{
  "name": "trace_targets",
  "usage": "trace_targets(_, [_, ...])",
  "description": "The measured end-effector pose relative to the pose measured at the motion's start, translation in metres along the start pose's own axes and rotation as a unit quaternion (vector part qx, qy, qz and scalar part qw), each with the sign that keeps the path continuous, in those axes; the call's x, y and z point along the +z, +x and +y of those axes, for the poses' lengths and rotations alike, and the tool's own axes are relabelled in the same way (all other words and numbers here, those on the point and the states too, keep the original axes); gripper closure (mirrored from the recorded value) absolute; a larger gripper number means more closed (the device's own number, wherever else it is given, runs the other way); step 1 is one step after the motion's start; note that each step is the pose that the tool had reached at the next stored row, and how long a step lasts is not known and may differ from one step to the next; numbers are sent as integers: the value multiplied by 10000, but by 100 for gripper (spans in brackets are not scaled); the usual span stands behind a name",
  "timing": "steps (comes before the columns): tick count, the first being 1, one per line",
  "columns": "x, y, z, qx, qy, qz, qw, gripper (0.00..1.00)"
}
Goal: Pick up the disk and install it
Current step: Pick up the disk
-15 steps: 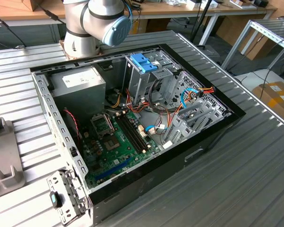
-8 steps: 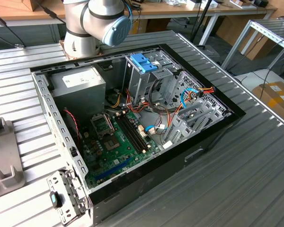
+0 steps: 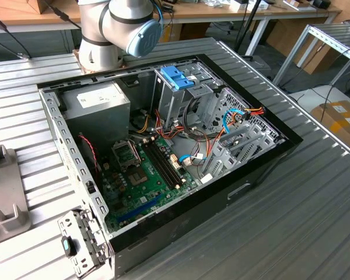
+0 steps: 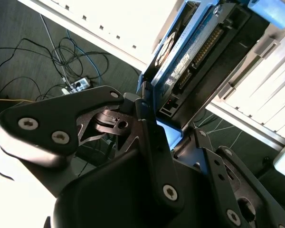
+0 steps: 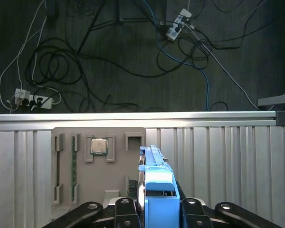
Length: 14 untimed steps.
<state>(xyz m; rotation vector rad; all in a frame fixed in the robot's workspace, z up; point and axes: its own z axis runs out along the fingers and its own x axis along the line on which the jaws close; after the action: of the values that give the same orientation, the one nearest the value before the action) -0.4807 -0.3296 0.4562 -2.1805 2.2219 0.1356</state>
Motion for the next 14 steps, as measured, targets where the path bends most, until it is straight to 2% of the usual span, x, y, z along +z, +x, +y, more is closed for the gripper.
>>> trace_targets(9, [-121, -10, 5, -1, 0, -14, 10000, 63])
trace_targets(14, [-213, -17, 9, -1, -1, -28, 10000, 63])
